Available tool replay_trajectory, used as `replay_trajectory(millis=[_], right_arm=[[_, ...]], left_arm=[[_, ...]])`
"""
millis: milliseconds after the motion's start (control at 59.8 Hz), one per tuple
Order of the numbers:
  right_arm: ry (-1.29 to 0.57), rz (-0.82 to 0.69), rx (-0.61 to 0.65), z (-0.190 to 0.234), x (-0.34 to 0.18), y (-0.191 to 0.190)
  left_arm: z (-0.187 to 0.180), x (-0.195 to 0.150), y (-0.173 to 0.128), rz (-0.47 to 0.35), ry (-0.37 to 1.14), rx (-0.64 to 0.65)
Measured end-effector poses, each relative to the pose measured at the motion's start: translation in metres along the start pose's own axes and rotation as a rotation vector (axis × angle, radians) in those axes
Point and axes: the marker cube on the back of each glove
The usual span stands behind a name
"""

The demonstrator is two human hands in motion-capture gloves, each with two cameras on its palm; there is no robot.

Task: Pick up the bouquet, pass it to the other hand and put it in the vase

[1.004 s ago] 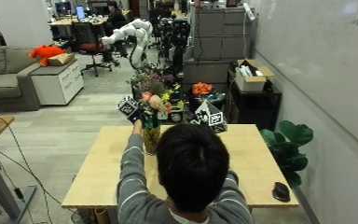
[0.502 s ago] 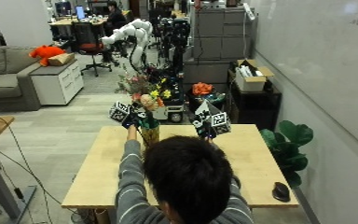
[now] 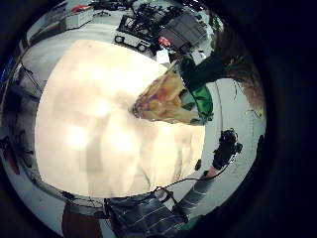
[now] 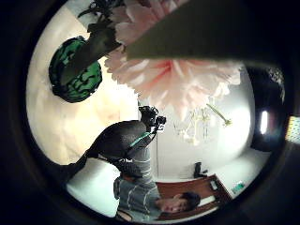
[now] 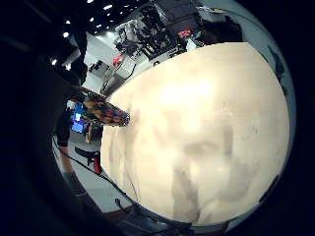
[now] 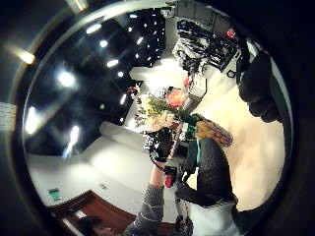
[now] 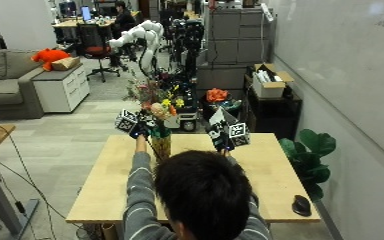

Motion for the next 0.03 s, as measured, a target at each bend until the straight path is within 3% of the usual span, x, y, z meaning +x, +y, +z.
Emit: replay_trajectory(millis=[33], right_arm=[[0.026, -0.062, 0.026, -0.0002, 0.0046, -0.0055]], left_arm=[[-0.0007, -0.0021, 0.007, -0.106, -0.023, -0.001]])
